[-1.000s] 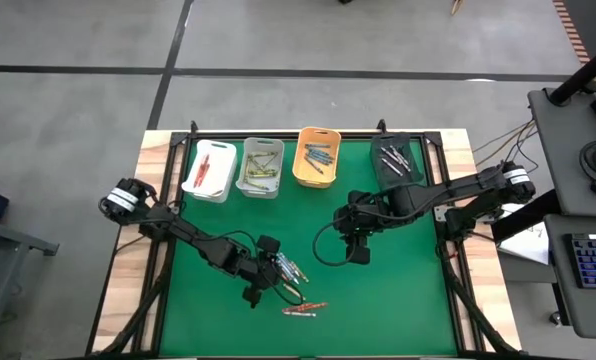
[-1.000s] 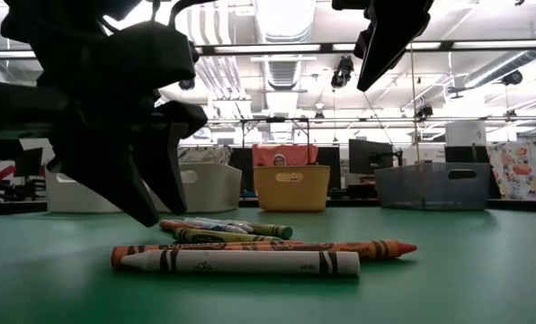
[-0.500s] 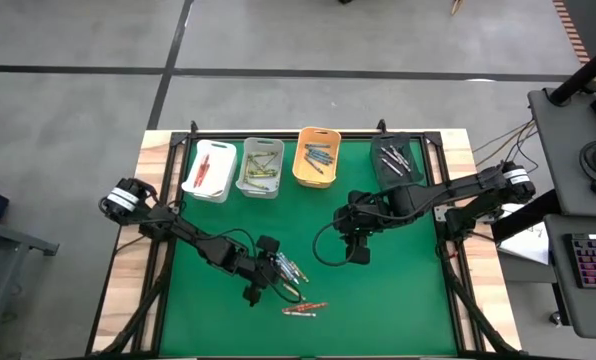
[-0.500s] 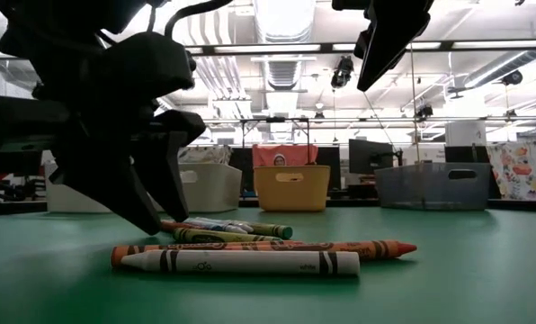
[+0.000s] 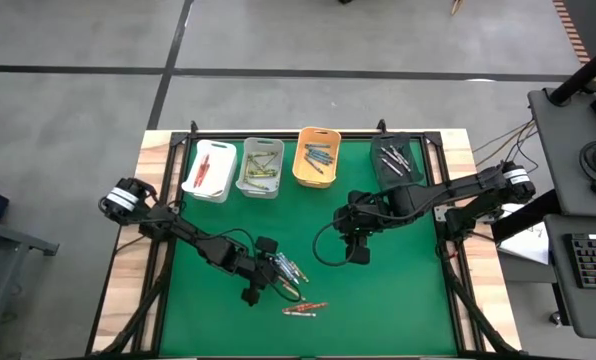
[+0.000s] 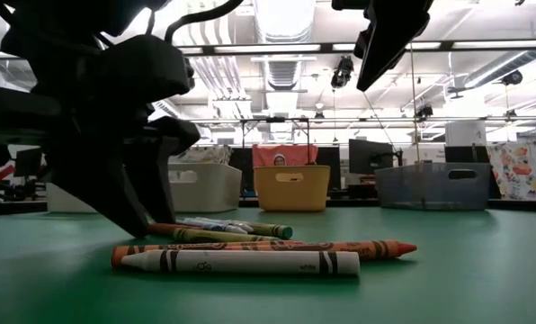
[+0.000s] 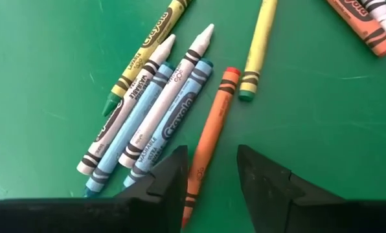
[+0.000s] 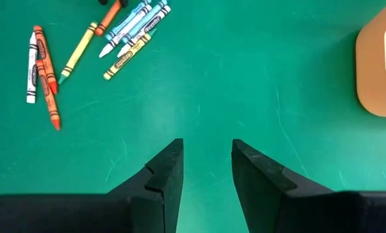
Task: Sort crayons
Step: Put the orange crayon into the white bin
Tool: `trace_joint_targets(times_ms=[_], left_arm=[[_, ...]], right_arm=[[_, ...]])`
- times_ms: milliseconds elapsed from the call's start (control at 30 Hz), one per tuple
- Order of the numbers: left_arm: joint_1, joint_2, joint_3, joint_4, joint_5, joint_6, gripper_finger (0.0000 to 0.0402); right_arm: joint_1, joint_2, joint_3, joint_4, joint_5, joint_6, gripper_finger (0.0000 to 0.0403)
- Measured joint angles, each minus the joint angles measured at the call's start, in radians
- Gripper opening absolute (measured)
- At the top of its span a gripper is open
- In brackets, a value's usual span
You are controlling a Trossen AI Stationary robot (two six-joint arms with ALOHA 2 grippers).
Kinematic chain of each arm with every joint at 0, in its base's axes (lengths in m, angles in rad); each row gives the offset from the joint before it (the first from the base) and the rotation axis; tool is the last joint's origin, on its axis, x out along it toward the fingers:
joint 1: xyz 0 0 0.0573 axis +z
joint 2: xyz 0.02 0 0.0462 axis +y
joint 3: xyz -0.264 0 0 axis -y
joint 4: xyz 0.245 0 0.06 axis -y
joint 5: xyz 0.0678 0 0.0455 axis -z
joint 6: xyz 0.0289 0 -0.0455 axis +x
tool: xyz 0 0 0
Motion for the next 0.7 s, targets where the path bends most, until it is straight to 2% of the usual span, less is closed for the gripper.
trace_joint_targets(times_ms=[567,700], left_arm=[[-0.004,-0.005,-0.032,-0.001,0.011,-0.017,0.0009],[-0.005,-0.014,-0.032,-0.006,0.009,-0.017,0.0005]], right_arm=[[0.000,0.000,0.000,0.013,0.000,-0.003,0.0118],[0.000,0.000,0.000,0.014,0.000,-0.003,0.0118]])
